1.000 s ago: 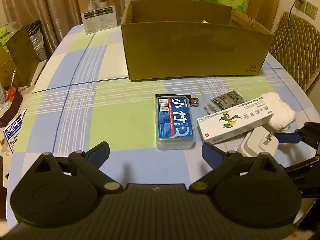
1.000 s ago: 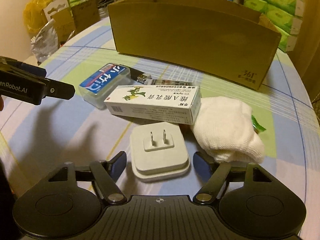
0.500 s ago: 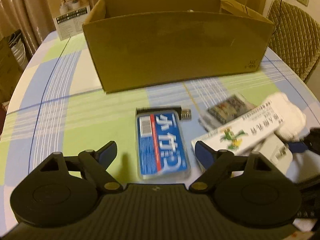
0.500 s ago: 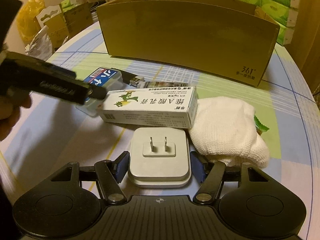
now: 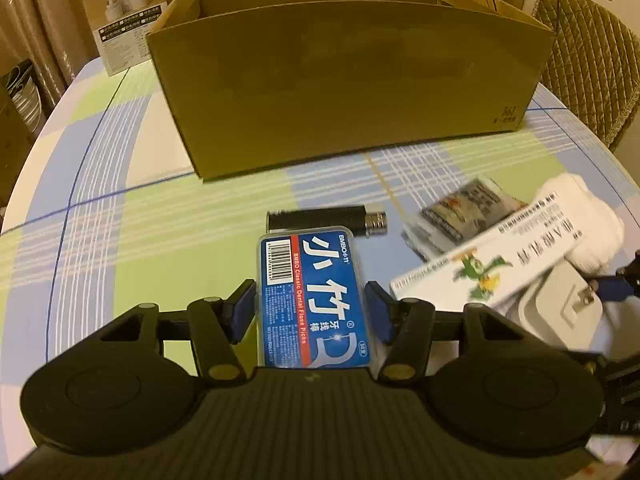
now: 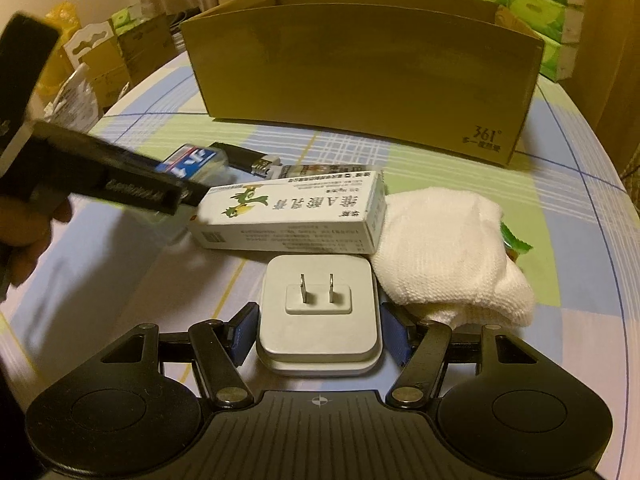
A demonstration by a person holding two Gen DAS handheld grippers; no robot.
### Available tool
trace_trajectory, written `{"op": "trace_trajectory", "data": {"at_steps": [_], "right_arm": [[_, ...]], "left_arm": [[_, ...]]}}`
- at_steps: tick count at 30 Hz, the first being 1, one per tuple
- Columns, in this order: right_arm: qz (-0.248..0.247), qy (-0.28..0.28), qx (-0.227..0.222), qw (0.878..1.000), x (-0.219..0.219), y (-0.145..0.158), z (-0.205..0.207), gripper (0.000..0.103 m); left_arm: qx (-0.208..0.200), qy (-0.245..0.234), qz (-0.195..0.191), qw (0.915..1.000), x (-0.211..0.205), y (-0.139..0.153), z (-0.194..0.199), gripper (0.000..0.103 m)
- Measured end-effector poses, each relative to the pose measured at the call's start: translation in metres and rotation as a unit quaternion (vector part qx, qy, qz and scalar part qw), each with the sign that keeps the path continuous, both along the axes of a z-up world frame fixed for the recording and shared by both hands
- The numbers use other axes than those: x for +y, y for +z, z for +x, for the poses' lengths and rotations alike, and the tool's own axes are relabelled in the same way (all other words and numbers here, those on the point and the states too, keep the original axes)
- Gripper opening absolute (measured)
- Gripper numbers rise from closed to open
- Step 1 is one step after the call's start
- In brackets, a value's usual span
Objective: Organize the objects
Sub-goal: 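Grasp the white plug adapter with the right tool while the left tool grasps the blue toothpick box, then lift both held items and carry them over the cardboard box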
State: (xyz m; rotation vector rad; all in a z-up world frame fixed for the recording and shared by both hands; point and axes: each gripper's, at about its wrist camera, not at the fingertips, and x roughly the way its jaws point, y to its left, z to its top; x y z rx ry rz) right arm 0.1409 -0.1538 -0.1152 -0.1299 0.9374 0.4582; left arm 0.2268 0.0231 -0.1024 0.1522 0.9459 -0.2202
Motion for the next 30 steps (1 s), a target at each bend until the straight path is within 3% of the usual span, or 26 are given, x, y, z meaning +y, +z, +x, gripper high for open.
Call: {"op": "trace_trajectory", "data": {"at_steps": [11,30], "right_arm": [[0.002,-0.023,-0.003,1.0,-0.009,0.015,-0.016,0.061],[0.023,-0.044,-0.04,0.998,-0.022,0.077,-0.063,0.061]], "left_arm": [[0.002,0.029,-0.001,0.9996,0.005,0.018,-0.038,0.053],[-0.025,0.052,-0.02,0.9981,-0.01,0.07,-0.11,0.053]]}}
